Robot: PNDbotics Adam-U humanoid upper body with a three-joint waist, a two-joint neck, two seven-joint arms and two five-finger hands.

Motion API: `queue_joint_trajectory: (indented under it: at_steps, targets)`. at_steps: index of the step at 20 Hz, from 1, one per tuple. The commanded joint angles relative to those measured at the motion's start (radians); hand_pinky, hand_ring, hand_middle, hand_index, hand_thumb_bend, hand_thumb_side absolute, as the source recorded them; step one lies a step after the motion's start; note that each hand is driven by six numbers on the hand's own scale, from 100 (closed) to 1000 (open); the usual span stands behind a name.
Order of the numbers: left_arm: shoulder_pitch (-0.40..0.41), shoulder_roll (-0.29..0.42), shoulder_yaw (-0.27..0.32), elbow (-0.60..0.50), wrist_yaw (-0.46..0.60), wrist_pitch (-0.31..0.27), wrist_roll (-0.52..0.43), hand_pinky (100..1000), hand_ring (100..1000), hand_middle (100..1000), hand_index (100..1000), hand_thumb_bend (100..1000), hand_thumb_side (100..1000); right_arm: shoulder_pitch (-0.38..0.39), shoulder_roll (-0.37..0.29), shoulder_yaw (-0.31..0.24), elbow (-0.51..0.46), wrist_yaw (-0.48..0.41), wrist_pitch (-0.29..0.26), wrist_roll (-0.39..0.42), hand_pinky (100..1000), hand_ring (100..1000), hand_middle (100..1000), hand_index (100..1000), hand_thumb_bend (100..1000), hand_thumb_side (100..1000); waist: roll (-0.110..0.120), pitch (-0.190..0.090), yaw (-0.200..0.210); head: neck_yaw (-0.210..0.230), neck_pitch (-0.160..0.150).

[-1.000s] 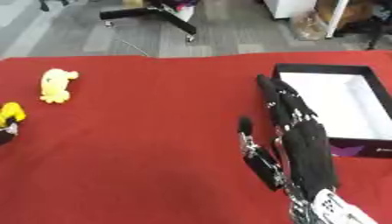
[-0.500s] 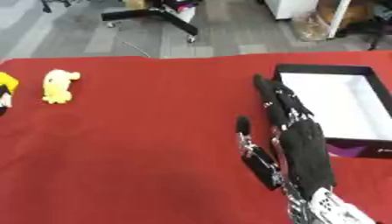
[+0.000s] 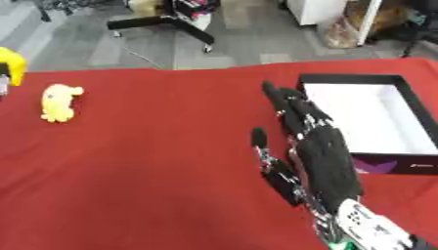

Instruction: Pick up the objects with one hand, pass them to the other hand, and then place them into the box on the other side of the table.

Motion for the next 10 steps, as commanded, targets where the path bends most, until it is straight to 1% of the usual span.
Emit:
queue_joint_trajectory:
  at_steps: [1, 5, 8, 10]
  targets:
    - [-0.008, -0.014, -0.065, -0.081, 0.152, -0.019, -0.143, 530, 391, 314, 420, 100, 348, -0.044, -0.046, 0.007, -0.021, -0.021, -0.048, 0.061, 566, 803, 779, 952, 100, 100, 0.001, -0.022, 0.006, -0.018, 0.02]
    - [-0.007, -0.066, -0.153, -0.136, 0.333, -0.009, -0.311, 530, 393, 312, 418, 100, 348, -0.102, -0.072, 0.02, -0.021, -0.069, -0.101, 0.141, 570, 809, 778, 931, 100, 100, 0.002, -0.025, 0.018, -0.031, 0.032]
    - [-0.014, -0.098, -0.205, -0.165, 0.44, 0.025, -0.401, 530, 395, 314, 420, 100, 347, -0.138, -0.078, 0.023, -0.021, -0.102, -0.12, 0.184, 574, 811, 778, 923, 100, 100, 0.003, -0.024, 0.025, -0.03, 0.038]
    - [-0.021, -0.118, -0.233, -0.179, 0.493, 0.05, -0.44, 533, 398, 317, 423, 100, 353, -0.157, -0.08, 0.024, -0.021, -0.115, -0.131, 0.209, 579, 813, 781, 919, 100, 107, 0.003, -0.023, 0.029, -0.028, 0.041]
